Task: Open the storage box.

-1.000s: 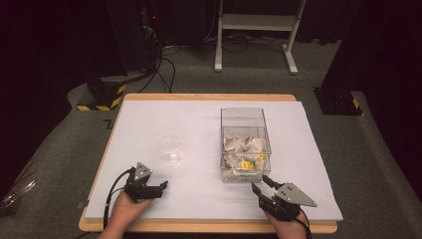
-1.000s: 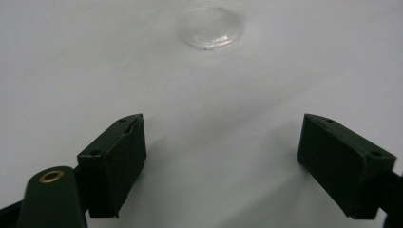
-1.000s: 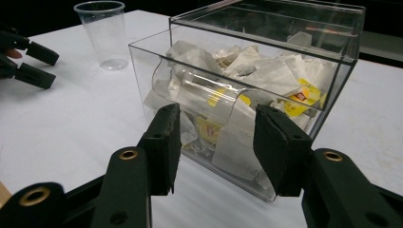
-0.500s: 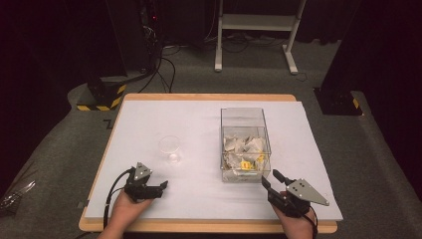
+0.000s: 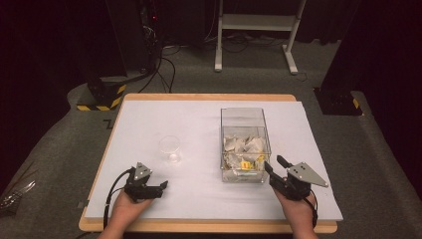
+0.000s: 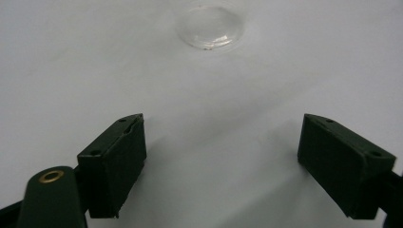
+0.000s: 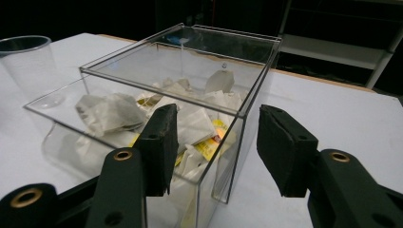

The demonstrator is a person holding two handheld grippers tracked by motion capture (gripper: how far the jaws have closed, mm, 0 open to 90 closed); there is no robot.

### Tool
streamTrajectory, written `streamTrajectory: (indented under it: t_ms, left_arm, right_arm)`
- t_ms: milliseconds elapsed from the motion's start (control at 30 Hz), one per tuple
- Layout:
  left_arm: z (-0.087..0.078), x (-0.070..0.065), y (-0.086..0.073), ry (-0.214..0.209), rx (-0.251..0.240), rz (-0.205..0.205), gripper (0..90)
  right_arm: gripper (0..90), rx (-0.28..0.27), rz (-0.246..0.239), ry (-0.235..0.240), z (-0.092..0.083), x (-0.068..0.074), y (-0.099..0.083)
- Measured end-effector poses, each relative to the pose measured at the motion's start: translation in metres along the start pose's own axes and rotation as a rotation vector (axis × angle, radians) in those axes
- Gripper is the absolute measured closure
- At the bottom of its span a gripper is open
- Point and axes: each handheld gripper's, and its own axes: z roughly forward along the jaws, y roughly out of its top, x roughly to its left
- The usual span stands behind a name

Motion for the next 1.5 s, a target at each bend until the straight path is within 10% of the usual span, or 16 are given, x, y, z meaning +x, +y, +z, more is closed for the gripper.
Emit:
streamTrajectory:
  t_ms: [400,1500]
  left_arm:
    - [0.0,0.0,0.0,0.0,-0.001,0.0,16.7]
    - [0.0,0.0,0.0,-0.003,0.0,0.002,16.9]
  right_arm:
    - [50.7,0.046,0.009,-0.037,0.031,-0.003,-0.005]
    - [53.2,0.09,0.004,0.017,0.007,0.007,-0.018]
